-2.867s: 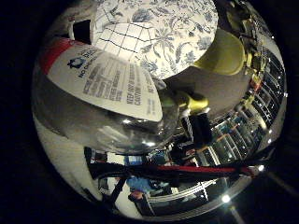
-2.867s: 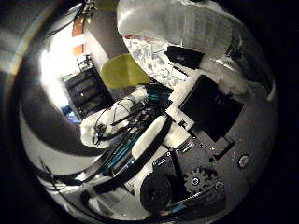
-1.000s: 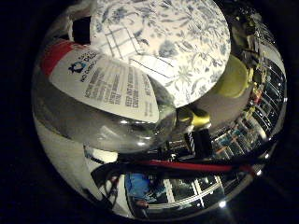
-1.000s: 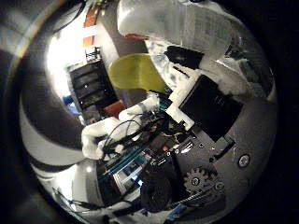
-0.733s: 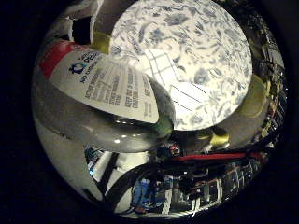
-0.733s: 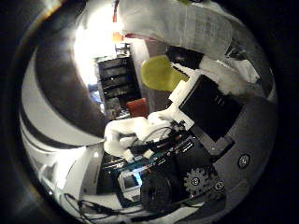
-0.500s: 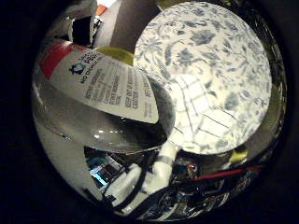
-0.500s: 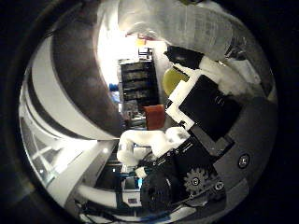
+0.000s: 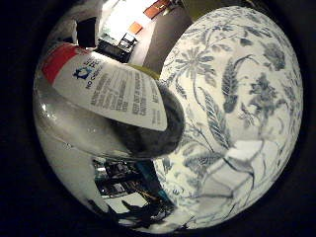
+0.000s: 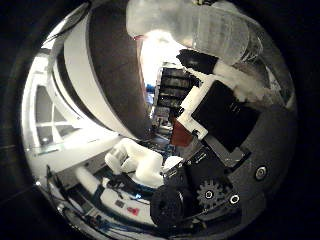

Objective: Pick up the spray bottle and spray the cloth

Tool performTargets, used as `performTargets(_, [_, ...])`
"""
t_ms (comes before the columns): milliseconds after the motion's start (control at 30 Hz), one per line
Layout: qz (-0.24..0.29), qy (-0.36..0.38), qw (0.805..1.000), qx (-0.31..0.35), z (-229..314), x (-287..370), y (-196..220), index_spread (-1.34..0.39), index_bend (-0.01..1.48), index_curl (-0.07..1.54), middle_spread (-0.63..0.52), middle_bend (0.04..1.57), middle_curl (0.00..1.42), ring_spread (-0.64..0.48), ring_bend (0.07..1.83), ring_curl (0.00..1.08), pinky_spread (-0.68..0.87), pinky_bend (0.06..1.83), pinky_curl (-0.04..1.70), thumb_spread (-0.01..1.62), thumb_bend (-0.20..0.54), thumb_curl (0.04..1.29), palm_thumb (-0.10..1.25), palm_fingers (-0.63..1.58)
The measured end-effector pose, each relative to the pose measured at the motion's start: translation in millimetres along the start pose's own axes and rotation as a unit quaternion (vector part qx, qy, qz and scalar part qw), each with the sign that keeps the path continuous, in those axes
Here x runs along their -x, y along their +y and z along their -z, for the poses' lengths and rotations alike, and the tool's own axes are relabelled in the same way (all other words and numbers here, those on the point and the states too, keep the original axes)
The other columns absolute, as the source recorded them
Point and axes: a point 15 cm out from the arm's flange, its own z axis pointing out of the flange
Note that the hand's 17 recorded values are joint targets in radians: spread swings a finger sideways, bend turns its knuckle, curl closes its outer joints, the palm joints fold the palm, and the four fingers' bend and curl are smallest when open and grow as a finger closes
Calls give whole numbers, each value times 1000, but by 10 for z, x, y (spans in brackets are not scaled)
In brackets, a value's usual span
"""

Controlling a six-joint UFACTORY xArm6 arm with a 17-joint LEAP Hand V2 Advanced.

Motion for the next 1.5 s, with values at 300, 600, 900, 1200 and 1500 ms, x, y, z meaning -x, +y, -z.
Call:
performTargets(300, [-9,18,1000,2,-173,-362,2,-165,1173,622,-80,1297,544,-141,1430,546,-228,1047,1082,1077,-13,714,1047,1242])
performTargets(600, [-1,25,999,-30,6,-456,-78,-147,1067,606,-48,1281,537,-142,1400,533,-251,1024,1027,970,-34,688,912,1197])
performTargets(900, [18,32,999,-11,57,-424,0,-297,357,500,-82,998,486,-157,1299,504,-411,957,846,840,-27,635,864,638])
performTargets(1200, [36,58,997,22,144,-340,82,-426,340,425,-31,645,369,-15,797,340,236,617,693,991,-28,516,758,34])
performTargets(1500, [72,91,993,38,314,-88,53,-347,172,352,71,454,325,147,533,256,440,459,483,998,-26,447,740,59])
